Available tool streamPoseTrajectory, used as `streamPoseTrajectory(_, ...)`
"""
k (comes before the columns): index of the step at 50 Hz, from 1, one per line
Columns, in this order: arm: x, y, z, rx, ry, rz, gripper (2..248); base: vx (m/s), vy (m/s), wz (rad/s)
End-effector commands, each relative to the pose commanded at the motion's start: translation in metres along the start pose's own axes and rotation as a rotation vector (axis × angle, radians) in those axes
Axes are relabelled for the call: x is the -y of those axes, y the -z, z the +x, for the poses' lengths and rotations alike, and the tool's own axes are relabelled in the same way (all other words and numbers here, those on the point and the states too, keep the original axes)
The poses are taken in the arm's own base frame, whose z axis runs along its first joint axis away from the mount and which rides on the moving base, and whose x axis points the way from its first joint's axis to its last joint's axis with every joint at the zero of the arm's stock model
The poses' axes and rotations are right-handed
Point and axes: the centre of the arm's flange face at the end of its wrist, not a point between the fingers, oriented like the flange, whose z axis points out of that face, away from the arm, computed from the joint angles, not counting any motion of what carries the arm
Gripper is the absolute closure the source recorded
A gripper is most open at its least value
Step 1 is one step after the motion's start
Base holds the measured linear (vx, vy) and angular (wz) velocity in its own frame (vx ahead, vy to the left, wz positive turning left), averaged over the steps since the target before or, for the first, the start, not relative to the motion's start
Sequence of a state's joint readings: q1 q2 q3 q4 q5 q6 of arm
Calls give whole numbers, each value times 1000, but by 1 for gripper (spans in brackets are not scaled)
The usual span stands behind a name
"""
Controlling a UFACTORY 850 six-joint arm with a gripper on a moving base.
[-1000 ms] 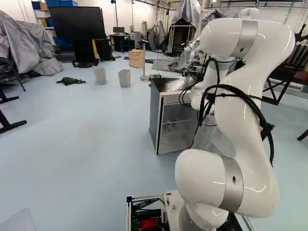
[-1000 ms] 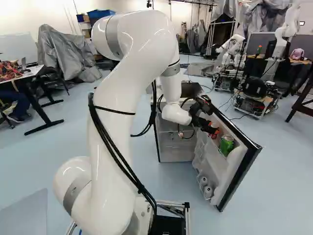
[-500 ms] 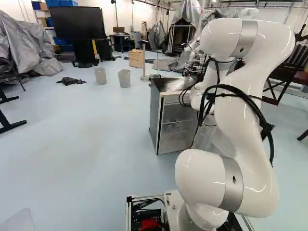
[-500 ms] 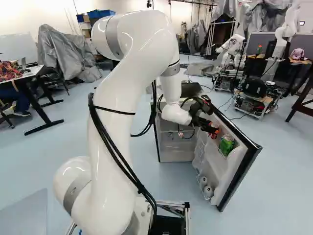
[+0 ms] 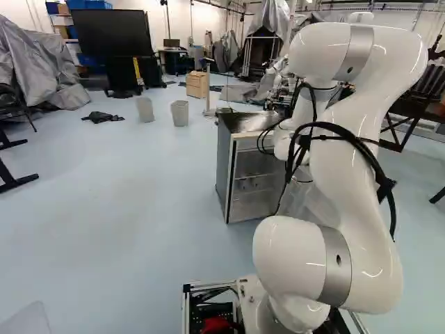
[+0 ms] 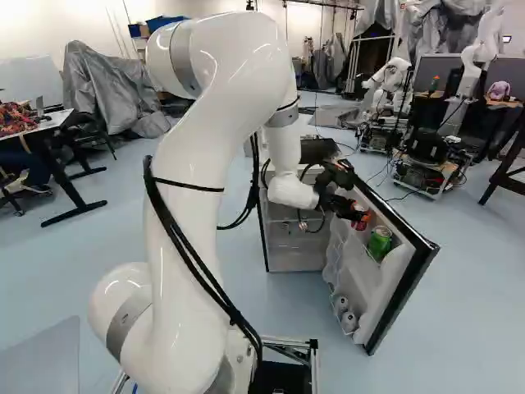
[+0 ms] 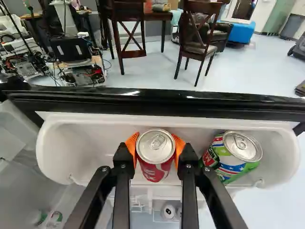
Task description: Grab a drink from the fridge
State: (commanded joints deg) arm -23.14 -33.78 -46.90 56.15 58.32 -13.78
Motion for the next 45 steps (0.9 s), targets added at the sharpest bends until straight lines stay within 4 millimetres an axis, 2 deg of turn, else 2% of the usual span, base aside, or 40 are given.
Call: streamPoseTrajectory(45, -18, 51, -4, -119, 68, 36, 152, 0, 0, 0)
